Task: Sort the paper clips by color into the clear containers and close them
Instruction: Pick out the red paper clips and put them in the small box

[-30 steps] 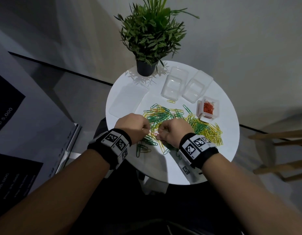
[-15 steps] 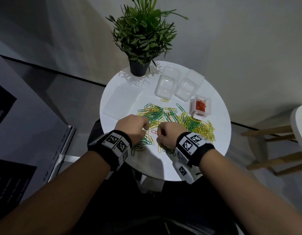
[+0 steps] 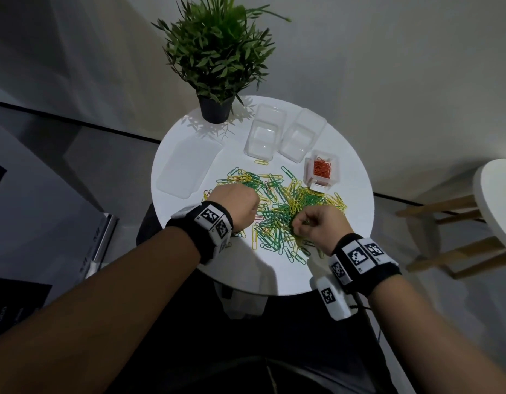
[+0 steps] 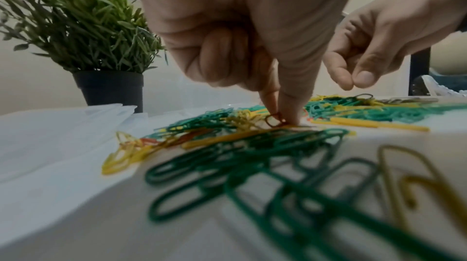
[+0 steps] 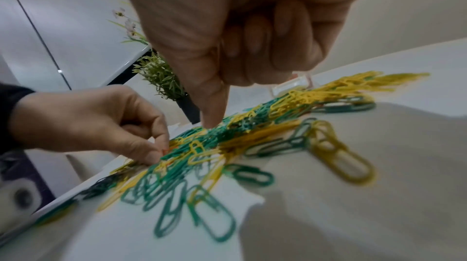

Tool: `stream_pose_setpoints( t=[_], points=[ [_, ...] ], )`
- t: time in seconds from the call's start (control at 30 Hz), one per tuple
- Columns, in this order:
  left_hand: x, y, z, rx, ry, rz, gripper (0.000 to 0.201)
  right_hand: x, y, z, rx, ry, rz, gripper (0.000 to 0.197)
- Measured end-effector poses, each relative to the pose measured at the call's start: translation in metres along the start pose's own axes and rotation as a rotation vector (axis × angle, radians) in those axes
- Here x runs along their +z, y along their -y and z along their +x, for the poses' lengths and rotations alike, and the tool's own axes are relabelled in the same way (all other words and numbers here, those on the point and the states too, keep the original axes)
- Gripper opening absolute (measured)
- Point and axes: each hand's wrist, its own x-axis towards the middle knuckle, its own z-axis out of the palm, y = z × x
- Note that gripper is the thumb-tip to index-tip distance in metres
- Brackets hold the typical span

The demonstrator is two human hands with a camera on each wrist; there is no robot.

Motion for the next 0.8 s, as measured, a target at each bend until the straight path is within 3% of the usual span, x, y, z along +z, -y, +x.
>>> stream_pose_setpoints(
  t=[0.1,0.23,0.4,0.5,0.63,0.8],
  points=[
    [0.0,0.005,0.002,-0.041,0.047,-0.12,0.014,0.01,0.018,-0.002,-0.082,0.069,-0.049,0.016],
    [0.003,0.018,-0.003,-0.155,0.015,-0.503,0.008,0.021,0.041,0.003,-0.128,0.115,-0.309,0.015],
    [0.0,0.023,-0.011,-0.216,-0.097,-0.76,0.027,0.016,0.049,0.015,-0.081,0.083,-0.355,0.027],
    [0.001,0.024,-0.013,-0.261,-0.112,-0.833,0.027,0.01,0.047,0.016,-0.084,0.069,-0.364,0.04],
    [0.002,0.023,-0.016,-0.234,-0.09,-0.842,0.029,0.012,0.041,0.015,-0.08,-0.001,-0.375,0.02],
    [0.006,0.02,-0.017,-0.235,-0.017,-0.919,0.005,0.026,0.045,0.018,-0.058,-0.012,-0.402,0.027]
  ],
)
